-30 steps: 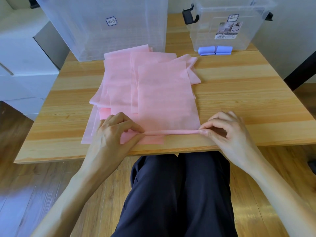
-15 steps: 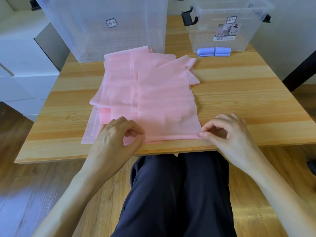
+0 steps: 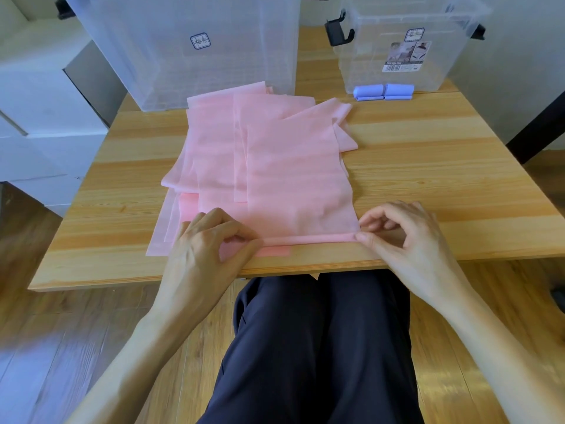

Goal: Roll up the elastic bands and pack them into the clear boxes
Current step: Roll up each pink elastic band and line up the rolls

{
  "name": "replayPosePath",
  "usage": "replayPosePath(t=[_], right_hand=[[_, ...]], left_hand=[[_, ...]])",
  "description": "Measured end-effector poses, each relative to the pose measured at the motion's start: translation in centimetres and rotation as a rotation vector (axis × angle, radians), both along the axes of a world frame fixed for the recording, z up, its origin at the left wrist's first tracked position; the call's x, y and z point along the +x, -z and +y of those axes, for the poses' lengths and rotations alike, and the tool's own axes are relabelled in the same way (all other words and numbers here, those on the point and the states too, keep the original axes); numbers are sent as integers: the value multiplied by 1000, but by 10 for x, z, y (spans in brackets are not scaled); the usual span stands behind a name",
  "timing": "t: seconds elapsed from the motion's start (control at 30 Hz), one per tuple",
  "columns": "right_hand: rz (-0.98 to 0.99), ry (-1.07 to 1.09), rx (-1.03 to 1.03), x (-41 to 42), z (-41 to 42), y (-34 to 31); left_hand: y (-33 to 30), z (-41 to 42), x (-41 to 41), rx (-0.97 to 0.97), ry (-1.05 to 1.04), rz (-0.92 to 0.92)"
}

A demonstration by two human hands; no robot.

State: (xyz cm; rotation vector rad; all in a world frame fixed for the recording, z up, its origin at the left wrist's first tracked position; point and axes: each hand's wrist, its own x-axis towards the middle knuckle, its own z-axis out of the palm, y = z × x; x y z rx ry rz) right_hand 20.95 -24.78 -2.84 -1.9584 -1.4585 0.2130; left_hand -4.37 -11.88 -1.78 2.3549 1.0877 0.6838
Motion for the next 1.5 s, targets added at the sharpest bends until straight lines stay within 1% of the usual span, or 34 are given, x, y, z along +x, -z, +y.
replayPosePath(t=[0.13,0.23,0.43,0.5,0.7,0.83,0.9,1.07,1.17,1.27,1.33,1.5], right_hand=[[6,-33,-10,0,-3,-1],[9,-30,-13,1,-2,-2],[29,-26,-56,-1,0,-6],[76,-31,-87,-2,-3,-11],[317,-29,-149,-4,-11,-28],[483,-9,-182,-8,-14,-35],[615,27,-157,-11,-16,-37],[977,72,-65,-18,-21,-38],[1143,118,8,-21,-19,-38],[1232,154,47,-23,-17,-36],[1235,157,50,-24,-17,-36],[1186,182,34,-25,-18,-35]], left_hand=[[0,0,3,-3,-40,-10],[0,-1,0,13,-20,-4],[-5,-2,-2,-65,-10,22],[-12,-1,-1,-131,6,28],[-32,0,0,-369,3,17],[-41,-7,2,-669,14,-84],[-43,-10,4,-790,-1,-159],[-41,-12,8,-1044,-83,-475],[-36,-13,8,-1076,-115,-586],[-33,-14,9,-1076,-123,-654],[-33,-15,9,-1069,-123,-669],[-31,-14,8,-1024,-122,-627]])
